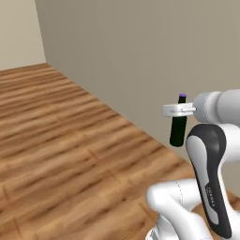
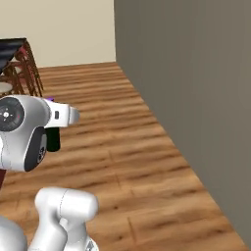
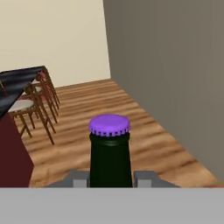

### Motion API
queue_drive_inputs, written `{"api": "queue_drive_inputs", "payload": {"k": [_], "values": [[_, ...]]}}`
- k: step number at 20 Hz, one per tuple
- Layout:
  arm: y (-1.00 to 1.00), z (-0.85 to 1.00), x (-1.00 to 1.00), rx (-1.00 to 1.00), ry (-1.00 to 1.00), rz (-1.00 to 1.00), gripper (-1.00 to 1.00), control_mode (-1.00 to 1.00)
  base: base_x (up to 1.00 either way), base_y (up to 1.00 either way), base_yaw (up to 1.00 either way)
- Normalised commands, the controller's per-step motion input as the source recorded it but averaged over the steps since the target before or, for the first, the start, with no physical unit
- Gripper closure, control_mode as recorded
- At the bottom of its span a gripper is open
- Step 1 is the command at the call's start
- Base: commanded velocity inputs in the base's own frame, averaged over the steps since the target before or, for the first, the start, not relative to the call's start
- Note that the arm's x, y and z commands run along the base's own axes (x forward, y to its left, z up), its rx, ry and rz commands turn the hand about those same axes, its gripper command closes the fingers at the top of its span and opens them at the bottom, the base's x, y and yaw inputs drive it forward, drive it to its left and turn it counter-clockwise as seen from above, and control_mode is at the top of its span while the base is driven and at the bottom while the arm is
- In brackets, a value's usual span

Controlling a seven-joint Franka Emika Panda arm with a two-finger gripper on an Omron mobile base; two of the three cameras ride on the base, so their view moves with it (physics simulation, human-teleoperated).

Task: Get the candle and the beer from the cabinet and move them to the dining counter.

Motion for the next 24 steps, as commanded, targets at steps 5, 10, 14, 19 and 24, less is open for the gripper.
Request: {"api": "queue_drive_inputs", "payload": {"k": [5, 10, 14, 19, 24], "values": [[0.0, 0.0, 0.0, 0.0, 0.0, 0.0, 1.0, 1.0, 1.0, 0.14, 0.0], [0.0, 0.0, 0.0, 0.0, 0.0, 0.0, 1.0, 1.0, 1.0, 0.57, 0.01], [0.0, 0.0, 0.0, 0.0, 0.0, 0.0, 1.0, 1.0, 1.0, 0.66, 0.23], [0.0, 0.0, 0.0, 0.0, 0.0, 0.0, 1.0, 1.0, 1.0, 0.23, 0.47], [0.0, 0.0, 0.0, 0.0, 0.0, 0.0, 1.0, 1.0, 1.0, 0.0, 0.59]]}}
